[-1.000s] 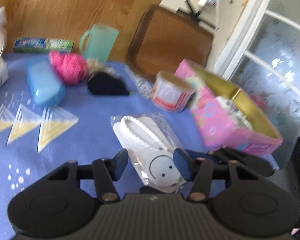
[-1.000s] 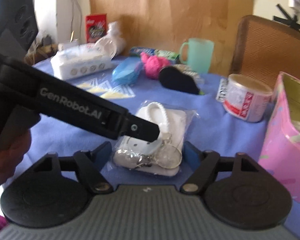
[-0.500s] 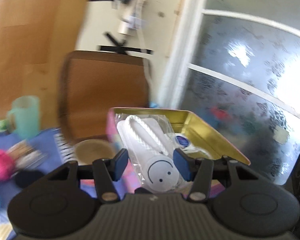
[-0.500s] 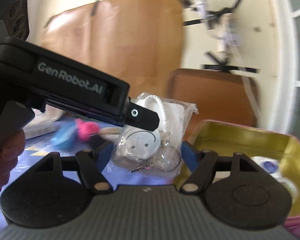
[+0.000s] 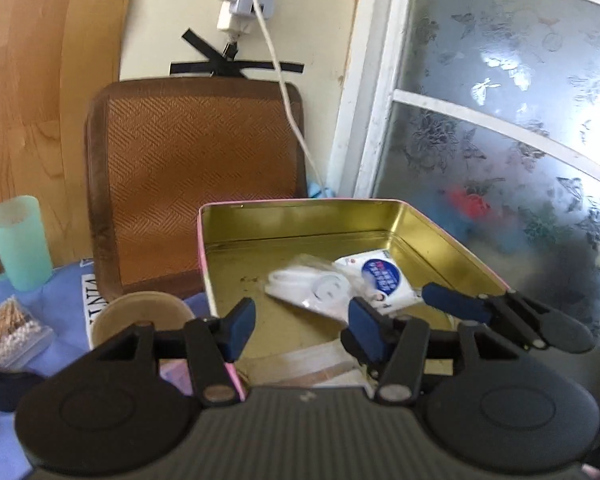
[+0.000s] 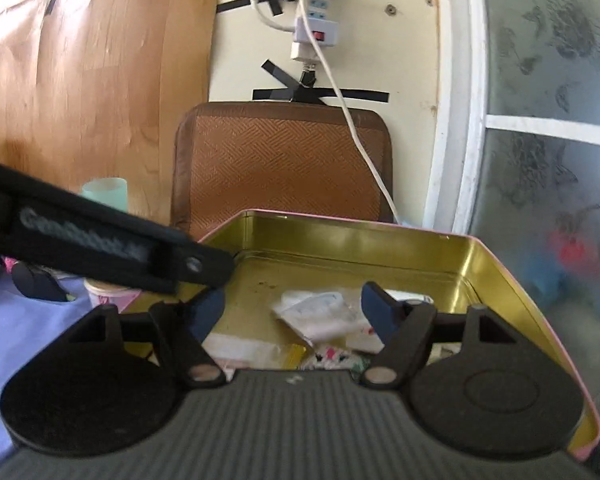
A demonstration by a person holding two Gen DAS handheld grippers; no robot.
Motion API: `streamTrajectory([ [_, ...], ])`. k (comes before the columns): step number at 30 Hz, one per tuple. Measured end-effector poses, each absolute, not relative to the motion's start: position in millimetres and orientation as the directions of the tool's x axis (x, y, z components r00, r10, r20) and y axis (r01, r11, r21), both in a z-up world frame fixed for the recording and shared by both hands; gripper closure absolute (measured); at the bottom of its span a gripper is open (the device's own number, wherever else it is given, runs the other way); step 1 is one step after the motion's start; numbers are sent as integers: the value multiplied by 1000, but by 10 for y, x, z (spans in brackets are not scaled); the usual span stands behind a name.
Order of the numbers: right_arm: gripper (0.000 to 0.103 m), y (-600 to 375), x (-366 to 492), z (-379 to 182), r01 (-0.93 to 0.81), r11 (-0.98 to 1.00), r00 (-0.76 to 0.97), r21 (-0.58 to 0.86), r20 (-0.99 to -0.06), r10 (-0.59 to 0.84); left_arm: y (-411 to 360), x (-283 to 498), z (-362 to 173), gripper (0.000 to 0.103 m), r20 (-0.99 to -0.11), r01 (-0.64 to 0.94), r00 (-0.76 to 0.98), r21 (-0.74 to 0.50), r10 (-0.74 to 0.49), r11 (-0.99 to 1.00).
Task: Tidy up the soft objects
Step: 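Open the left gripper to drop the smiley-face bag into the tin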
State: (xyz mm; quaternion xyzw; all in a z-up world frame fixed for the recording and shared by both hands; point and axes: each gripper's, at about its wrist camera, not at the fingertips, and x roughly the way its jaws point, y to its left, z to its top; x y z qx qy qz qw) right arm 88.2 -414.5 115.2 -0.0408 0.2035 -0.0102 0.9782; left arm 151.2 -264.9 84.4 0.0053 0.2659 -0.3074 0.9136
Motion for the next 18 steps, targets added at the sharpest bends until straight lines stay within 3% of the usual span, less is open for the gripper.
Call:
streamTrajectory([
  [5, 39, -4069, 777, 1194, -11, 1000, 926, -26, -379, 0, -2283, 1185, 892, 50, -437, 587, 669, -184, -600, 788],
  [10, 52, -3827, 656, 1298, -91, 996, 929, 1, -361, 85, -1610, 930, 777, 50, -419, 527, 712, -212, -564, 823],
  [18, 52, -2940, 827, 1295, -369, 929, 833, 31, -432, 345, -244, 848, 307, 48, -513, 156, 832, -145, -209, 977],
])
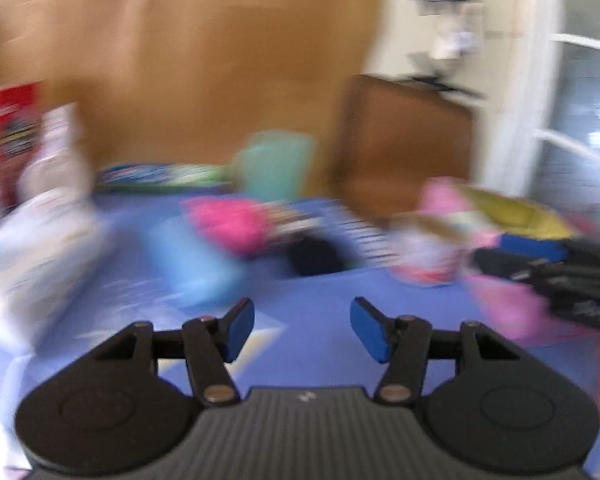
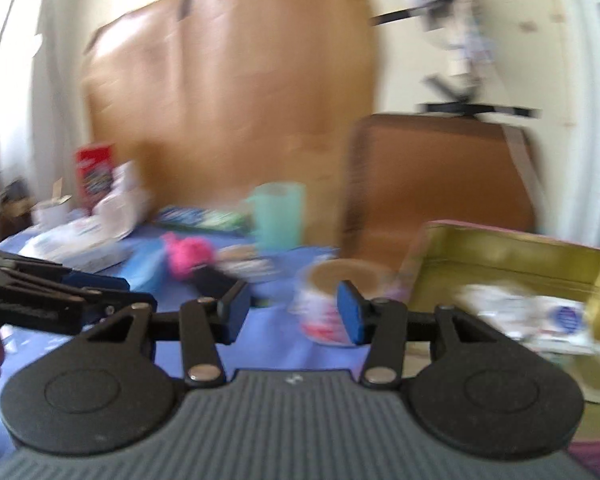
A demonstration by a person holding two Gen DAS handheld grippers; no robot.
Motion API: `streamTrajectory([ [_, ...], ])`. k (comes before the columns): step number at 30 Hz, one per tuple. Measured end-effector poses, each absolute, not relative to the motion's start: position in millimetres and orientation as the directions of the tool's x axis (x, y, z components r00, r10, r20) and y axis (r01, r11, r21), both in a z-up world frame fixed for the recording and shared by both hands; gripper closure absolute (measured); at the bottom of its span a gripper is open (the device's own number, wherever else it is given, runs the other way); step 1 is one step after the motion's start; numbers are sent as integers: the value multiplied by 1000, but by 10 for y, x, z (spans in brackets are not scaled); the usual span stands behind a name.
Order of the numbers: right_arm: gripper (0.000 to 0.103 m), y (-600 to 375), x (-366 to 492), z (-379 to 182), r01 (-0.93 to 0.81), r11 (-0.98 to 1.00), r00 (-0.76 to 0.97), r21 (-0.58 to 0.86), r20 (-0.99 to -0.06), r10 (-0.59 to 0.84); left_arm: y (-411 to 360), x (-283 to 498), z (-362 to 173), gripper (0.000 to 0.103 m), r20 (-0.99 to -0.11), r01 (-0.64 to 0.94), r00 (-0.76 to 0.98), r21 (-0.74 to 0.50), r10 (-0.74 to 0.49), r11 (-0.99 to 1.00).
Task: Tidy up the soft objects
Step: 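Open the left gripper to drop the smiley-face bag into the tin, then grasp the green correction-tape dispenser with the right gripper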
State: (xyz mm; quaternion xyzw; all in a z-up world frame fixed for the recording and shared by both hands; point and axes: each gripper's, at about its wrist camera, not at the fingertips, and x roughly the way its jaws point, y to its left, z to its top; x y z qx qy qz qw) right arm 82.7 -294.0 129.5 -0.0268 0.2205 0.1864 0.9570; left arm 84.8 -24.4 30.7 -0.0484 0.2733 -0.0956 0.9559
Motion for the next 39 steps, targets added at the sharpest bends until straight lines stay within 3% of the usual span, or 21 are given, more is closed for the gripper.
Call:
streamTrajectory([
  [2, 52, -2653, 943, 1249, -430, 903, 800, 16, -456, 389, -14, 891, 167, 48, -536, 73, 836, -110, -121, 991],
  [5, 52, -2219, 1228, 1208, -494, 870, 756, 7, -491, 433, 166, 937, 23, 51, -563, 36, 817, -172, -128, 984],
  [8, 52, -1844, 1615, 1166, -516, 856, 730, 9, -519, 446, 170, 857, 73, 48, -498, 56, 856, -177, -139, 983],
  [13, 51, -1465, 2151, 985, -529, 848, 673, -4, -610, 417, 77, 799, 91, 45, -463, 96, 874, -139, -150, 986],
  [15, 44, -1465, 2213, 915, -533, 846, 655, 1, -632, 414, 82, 786, 94, 44, -456, 103, 876, -144, -158, 984],
  [19, 45, -1667, 2142, 834, -513, 854, 584, 82, -696, 417, 153, 800, 87, 43, -446, 106, 876, -191, -183, 976],
  [23, 45, -1938, 1586, 856, -548, 823, 550, 149, -677, 489, 203, 794, 80, 42, -434, 111, 878, -227, -203, 968],
  [25, 40, -1997, 1364, 898, -551, 828, 594, 103, -648, 476, 203, 798, 77, 42, -435, 112, 877, -228, -204, 967],
  [27, 21, -1981, 1289, 921, -546, 837, 647, 32, -619, 446, 202, 792, 76, 40, -433, 109, 879, -226, -200, 968],
  [36, 7, -1643, 1835, 620, -662, 731, 602, -164, -698, 389, 220, 799, 73, 37, -437, 96, 879, -232, -192, 968],
  [38, 9, -1699, 2033, 611, -673, 737, 522, -65, -748, 410, 234, 799, 72, 37, -435, 91, 880, -239, -190, 967],
  [39, 19, -1755, 2109, 612, -664, 748, 477, 1, -770, 425, 241, 801, 72, 36, -435, 90, 880, -242, -191, 966],
])
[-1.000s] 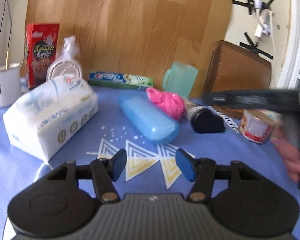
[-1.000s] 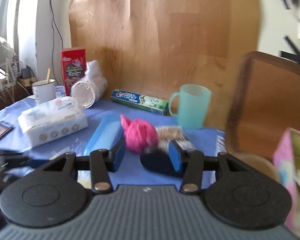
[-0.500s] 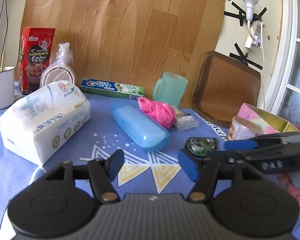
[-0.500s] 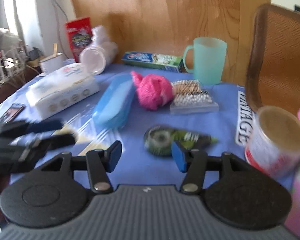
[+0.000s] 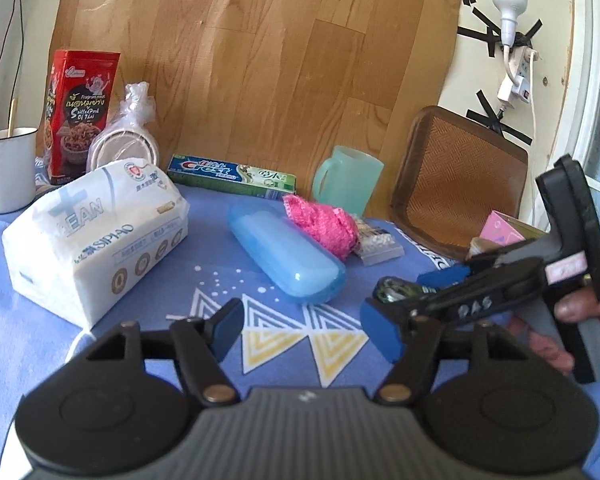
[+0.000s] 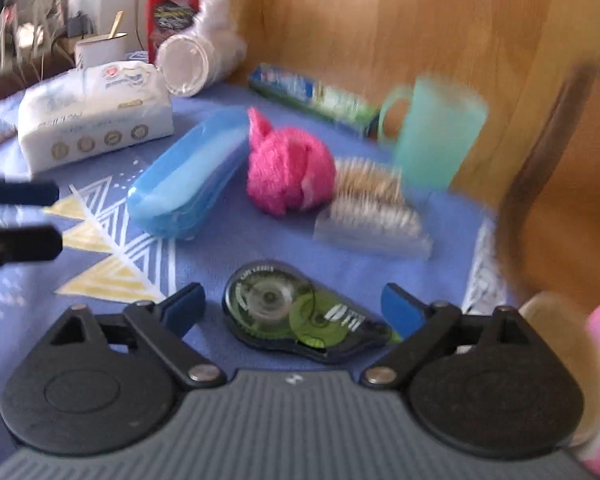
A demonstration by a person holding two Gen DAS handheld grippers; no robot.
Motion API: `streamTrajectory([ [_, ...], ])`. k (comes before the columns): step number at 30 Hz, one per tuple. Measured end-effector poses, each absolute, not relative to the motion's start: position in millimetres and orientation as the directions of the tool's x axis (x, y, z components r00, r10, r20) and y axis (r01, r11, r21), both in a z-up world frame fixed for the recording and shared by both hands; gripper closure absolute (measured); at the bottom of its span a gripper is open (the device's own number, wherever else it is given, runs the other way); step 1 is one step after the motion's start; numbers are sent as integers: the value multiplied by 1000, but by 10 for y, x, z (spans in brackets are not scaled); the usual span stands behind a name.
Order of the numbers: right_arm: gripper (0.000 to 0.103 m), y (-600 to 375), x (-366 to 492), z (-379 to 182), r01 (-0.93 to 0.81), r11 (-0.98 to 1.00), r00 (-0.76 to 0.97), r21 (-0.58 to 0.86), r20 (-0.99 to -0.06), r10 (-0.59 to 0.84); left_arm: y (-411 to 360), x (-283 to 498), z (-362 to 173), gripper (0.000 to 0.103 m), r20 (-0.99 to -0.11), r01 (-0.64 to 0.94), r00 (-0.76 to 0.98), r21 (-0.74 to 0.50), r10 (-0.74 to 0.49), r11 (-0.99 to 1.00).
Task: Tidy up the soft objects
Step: 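Grasp the green correction-tape dispenser with the right gripper, then lift the tape dispenser with the right gripper while the left gripper grasps it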
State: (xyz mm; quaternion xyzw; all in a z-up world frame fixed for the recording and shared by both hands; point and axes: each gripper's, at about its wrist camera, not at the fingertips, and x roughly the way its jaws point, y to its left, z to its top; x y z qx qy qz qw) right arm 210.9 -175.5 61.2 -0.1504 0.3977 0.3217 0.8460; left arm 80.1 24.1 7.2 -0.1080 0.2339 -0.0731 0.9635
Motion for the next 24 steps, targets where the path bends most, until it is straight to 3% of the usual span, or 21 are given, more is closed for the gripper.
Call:
streamTrajectory([
  [3, 32, -1874, 2130, 650, -642, 764, 435, 68, -788, 436, 255, 815, 69, 36, -438, 92, 878, -249, -196, 964],
  [9, 35, -1942, 1643, 709, -635, 768, 440, 82, -779, 447, 295, 823, 65, 34, -436, 88, 877, -266, -202, 960],
  [16, 32, -1922, 856, 766, -613, 777, 461, 146, -732, 501, 296, 854, 57, 33, -459, 92, 862, -276, -215, 957],
  [18, 23, -1913, 738, 769, -619, 769, 461, 163, -717, 523, 285, 884, 48, 32, -485, 117, 838, -288, -250, 951],
  [24, 19, -1941, 635, 747, -676, 728, 457, 117, -708, 538, 304, 670, 42, 32, -513, 159, 769, -426, -383, 890],
])
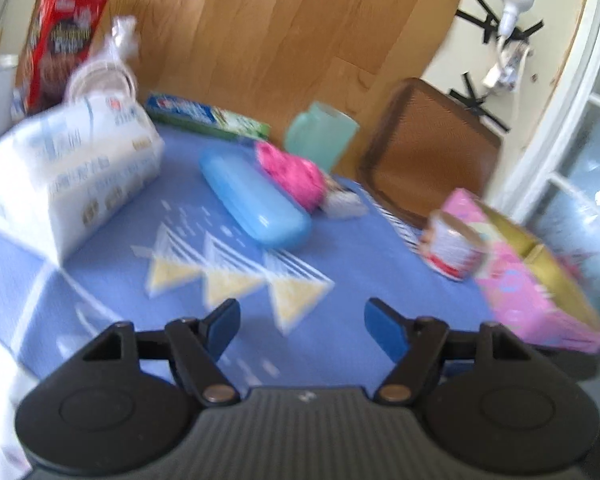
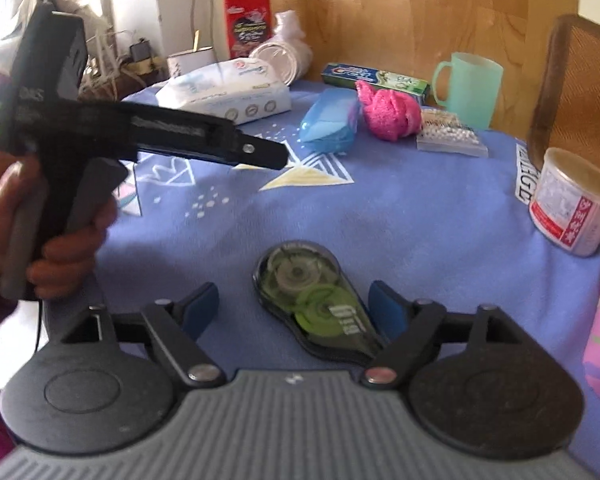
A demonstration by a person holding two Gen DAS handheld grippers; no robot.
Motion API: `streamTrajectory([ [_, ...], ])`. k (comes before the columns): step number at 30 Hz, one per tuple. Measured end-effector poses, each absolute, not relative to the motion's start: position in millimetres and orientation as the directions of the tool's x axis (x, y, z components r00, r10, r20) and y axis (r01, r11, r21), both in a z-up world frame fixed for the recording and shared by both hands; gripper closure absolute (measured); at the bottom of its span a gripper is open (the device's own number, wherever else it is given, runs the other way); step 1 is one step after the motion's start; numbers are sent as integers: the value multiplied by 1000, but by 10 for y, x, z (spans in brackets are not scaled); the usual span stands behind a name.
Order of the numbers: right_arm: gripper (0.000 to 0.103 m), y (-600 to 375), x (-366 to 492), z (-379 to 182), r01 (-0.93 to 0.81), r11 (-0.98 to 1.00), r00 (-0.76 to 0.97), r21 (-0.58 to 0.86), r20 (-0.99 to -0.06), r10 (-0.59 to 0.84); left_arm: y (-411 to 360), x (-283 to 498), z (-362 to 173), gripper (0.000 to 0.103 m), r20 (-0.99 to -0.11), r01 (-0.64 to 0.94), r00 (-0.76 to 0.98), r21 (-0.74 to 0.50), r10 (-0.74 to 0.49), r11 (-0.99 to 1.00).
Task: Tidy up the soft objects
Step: 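Lift the tape dispenser with the right gripper while the left gripper grasps it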
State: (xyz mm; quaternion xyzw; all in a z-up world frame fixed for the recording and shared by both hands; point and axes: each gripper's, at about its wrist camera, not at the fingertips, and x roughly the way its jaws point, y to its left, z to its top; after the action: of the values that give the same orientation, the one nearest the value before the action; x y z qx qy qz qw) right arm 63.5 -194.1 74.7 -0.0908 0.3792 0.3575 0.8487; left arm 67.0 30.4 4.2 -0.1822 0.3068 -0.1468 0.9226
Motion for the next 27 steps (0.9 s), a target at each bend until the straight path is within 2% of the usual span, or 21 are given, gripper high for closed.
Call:
streamTrajectory([
  [2, 21, -1991, 615, 719, -686, 719, 464, 107, -697, 547, 255, 556, 53, 32, -511, 176, 752, -453, -417, 874],
  [4, 37, -2017, 574, 709, -683, 726, 492, 81, -684, 539, 184, 493, 68, 32, -519, 182, 738, -461, -431, 868],
  [6, 61, -2076, 603, 722, -653, 747, 500, 123, -671, 547, 100, 493, 80, 32, -523, 195, 713, -492, -467, 849],
  [10, 61, -2188, 595, 692, -562, 790, 525, 245, -632, 570, -114, 627, 63, 28, -558, 192, 650, -536, -515, 822],
  [14, 61, -2185, 440, 680, -550, 788, 543, 275, -599, 588, -360, 698, 8, 39, -584, 205, 620, -524, -524, 827],
  [16, 61, -2192, 376, 685, -558, 789, 555, 259, -591, 586, -449, 697, 34, 46, -601, 204, 625, -491, -499, 847],
  [22, 61, -2373, 354, 816, -539, 814, 629, 217, -539, 560, -626, 806, 375, 47, -547, 258, 640, -509, -540, 821],
  [27, 61, -2625, 368, 1090, -497, 859, 745, 125, -447, 496, -1121, 968, 815, 47, -497, 382, 655, -431, -569, 817],
])
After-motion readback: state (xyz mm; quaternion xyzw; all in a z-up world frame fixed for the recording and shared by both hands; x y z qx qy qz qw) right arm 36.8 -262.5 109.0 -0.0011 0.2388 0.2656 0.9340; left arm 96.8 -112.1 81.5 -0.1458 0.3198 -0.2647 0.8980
